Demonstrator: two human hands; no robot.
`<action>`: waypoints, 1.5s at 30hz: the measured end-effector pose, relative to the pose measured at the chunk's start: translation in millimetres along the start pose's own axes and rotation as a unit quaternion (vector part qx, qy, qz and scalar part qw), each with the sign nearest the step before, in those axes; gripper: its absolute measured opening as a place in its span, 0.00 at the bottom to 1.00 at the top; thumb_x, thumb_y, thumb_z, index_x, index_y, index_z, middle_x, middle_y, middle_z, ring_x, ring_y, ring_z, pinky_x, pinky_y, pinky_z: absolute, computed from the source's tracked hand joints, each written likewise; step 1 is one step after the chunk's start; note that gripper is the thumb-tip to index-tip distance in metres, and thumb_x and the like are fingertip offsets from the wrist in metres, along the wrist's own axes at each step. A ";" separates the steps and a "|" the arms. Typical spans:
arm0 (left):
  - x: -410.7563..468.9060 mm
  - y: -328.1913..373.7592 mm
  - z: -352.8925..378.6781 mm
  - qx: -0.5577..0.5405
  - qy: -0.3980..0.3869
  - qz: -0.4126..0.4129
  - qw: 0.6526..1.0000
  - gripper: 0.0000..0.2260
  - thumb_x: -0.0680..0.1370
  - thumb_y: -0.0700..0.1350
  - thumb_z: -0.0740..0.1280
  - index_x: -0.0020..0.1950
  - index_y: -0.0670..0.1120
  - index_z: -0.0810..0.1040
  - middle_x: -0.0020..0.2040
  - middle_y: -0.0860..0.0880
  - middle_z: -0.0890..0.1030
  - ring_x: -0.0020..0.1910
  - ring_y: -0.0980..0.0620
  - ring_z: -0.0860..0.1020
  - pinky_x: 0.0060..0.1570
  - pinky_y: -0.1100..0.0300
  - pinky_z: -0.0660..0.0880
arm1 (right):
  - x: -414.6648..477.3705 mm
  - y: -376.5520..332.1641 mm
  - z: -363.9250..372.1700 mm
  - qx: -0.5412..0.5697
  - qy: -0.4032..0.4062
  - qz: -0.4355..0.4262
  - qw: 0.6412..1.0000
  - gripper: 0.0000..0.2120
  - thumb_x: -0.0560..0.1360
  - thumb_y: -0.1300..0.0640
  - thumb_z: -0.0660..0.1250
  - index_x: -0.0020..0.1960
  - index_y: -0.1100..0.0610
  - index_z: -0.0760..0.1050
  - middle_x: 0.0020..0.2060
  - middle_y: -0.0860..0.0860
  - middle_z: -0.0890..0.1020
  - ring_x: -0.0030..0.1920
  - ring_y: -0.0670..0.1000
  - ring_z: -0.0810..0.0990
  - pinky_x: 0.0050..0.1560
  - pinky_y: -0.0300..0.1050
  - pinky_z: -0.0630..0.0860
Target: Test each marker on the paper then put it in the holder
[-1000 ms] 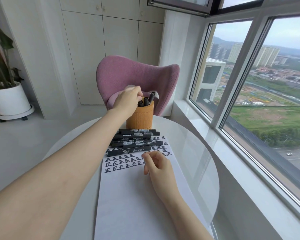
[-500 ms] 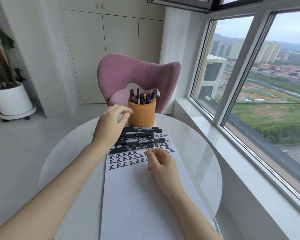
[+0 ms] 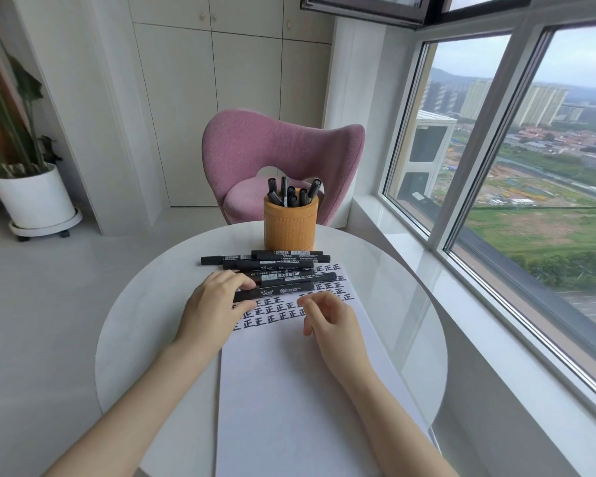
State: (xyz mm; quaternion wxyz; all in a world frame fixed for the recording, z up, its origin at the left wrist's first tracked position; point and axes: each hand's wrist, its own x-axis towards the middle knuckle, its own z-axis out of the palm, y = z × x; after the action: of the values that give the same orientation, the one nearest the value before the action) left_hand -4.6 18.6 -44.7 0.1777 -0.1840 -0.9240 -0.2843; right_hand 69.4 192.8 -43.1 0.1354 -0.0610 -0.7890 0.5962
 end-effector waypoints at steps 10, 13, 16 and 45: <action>-13.0 6.9 0.3 -0.113 0.003 -0.020 0.993 0.05 0.75 0.39 0.69 0.49 0.46 0.80 0.47 0.52 0.76 0.46 0.56 0.76 0.50 0.61 0.71 | -0.2 -1.6 -1.7 0.020 -0.001 0.006 1.000 0.11 0.79 0.54 0.63 0.44 0.60 0.77 0.25 0.48 0.74 0.25 0.43 0.66 0.28 0.34 0.62; -20.9 17.8 -4.0 -0.197 -0.007 -0.019 0.980 0.08 0.75 0.38 0.68 0.47 0.51 0.77 0.47 0.56 0.76 0.46 0.64 0.76 0.49 0.69 0.71 | -2.1 -6.3 -1.9 0.067 -0.010 0.011 0.998 0.16 0.77 0.45 0.65 0.44 0.58 0.76 0.26 0.49 0.73 0.26 0.42 0.67 0.32 0.34 0.63; -30.6 33.9 -3.4 -0.243 -0.076 -0.014 0.967 0.09 0.76 0.38 0.66 0.47 0.53 0.75 0.47 0.58 0.79 0.47 0.66 0.77 0.50 0.73 0.70 | -3.4 -10.9 -2.5 0.090 -0.015 -0.010 0.996 0.13 0.75 0.46 0.68 0.39 0.55 0.74 0.25 0.48 0.72 0.26 0.43 0.67 0.33 0.36 0.63; -40.3 59.3 -5.7 -0.396 -0.195 -0.033 0.897 0.13 0.77 0.53 0.60 0.39 0.46 0.73 0.29 0.46 0.64 0.26 0.55 0.59 0.24 0.67 0.58 | -7.2 -17.5 -4.7 0.131 -0.068 -0.066 0.987 0.22 0.81 0.59 0.61 0.28 0.53 0.68 0.21 0.47 0.71 0.30 0.55 0.68 0.33 0.46 0.65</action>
State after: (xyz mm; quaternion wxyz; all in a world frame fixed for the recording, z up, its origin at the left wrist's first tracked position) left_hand 57.9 51.3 -30.3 -0.1026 -0.2602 -0.7568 -0.5907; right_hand 78.8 190.4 -26.2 0.1274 0.0499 -0.7137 0.6870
